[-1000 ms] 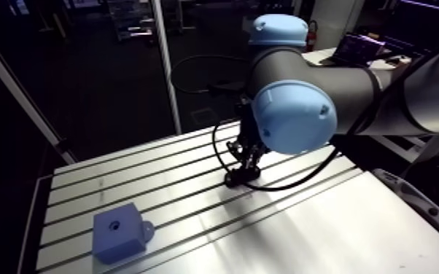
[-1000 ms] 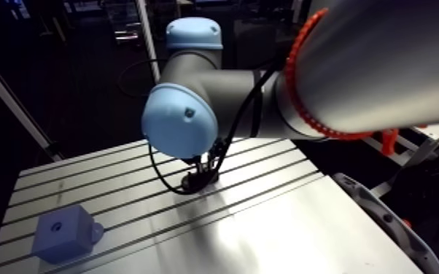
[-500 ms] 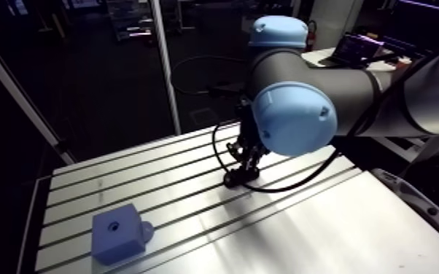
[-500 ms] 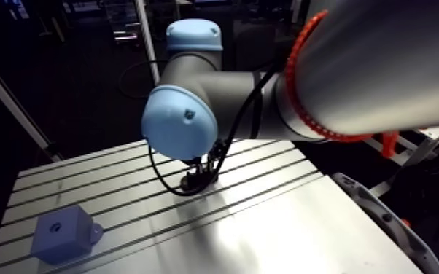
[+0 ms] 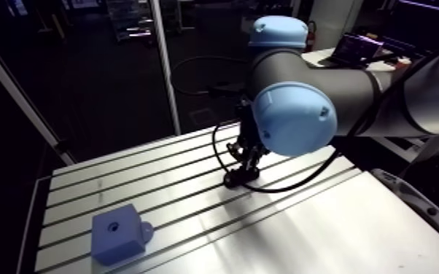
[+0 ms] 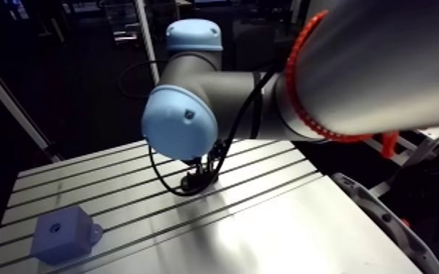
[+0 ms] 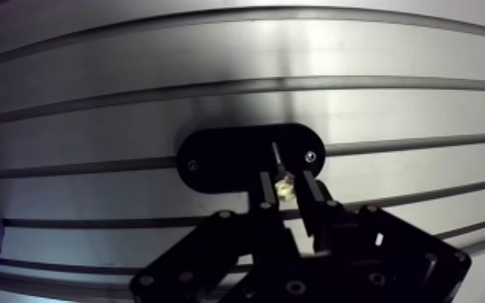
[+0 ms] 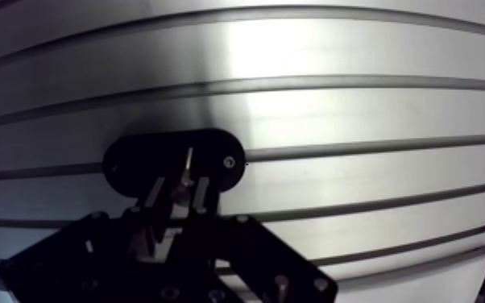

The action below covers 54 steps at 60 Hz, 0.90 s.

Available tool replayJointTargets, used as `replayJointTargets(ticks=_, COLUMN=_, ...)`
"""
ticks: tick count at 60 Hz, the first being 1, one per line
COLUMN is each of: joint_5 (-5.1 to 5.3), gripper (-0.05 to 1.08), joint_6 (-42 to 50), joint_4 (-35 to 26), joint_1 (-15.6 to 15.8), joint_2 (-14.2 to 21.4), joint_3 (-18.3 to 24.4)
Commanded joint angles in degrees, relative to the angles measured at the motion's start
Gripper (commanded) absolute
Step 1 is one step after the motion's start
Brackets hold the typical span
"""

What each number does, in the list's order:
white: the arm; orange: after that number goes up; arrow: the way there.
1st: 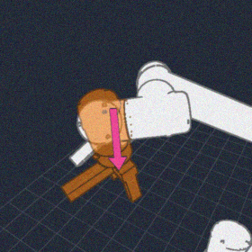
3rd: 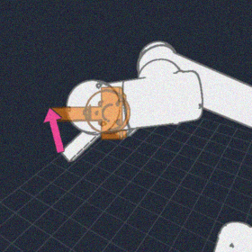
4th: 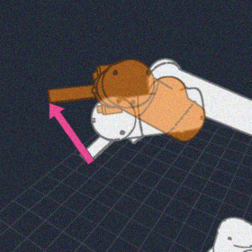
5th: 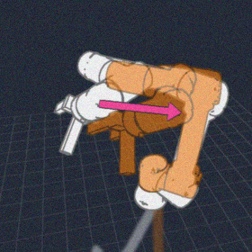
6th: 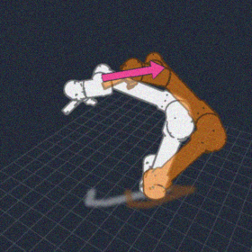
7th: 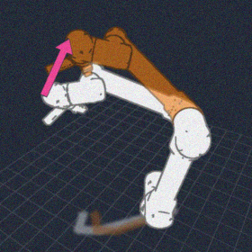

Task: Pick up the M10 bolt and insert it into the hex recess until seated.

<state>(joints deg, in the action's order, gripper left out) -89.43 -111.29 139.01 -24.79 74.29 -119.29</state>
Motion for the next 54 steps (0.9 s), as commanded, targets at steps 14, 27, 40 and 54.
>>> replayJointTargets(ticks=14, joint_5=0.44, gripper=0.75, joint_6=-0.1, joint_4=-0.1, joint_1=0.1, joint_2=1.0, joint_3=0.3)
replayJointTargets(ticks=27, joint_5=0.36, gripper=0.75, joint_6=-0.1, joint_4=-0.4, joint_1=0.3, joint_2=2.4, joint_3=1.1)
replayJointTargets(ticks=40, joint_5=0.35, gripper=0.75, joint_6=-0.4, joint_4=-3.4, joint_1=0.4, joint_2=4.2, joint_3=2.6)
replayJointTargets(ticks=54, joint_5=0.78, gripper=0.77, joint_6=-4.8, joint_4=-11.8, joint_1=1.4, joint_2=7.7, joint_3=6.5)
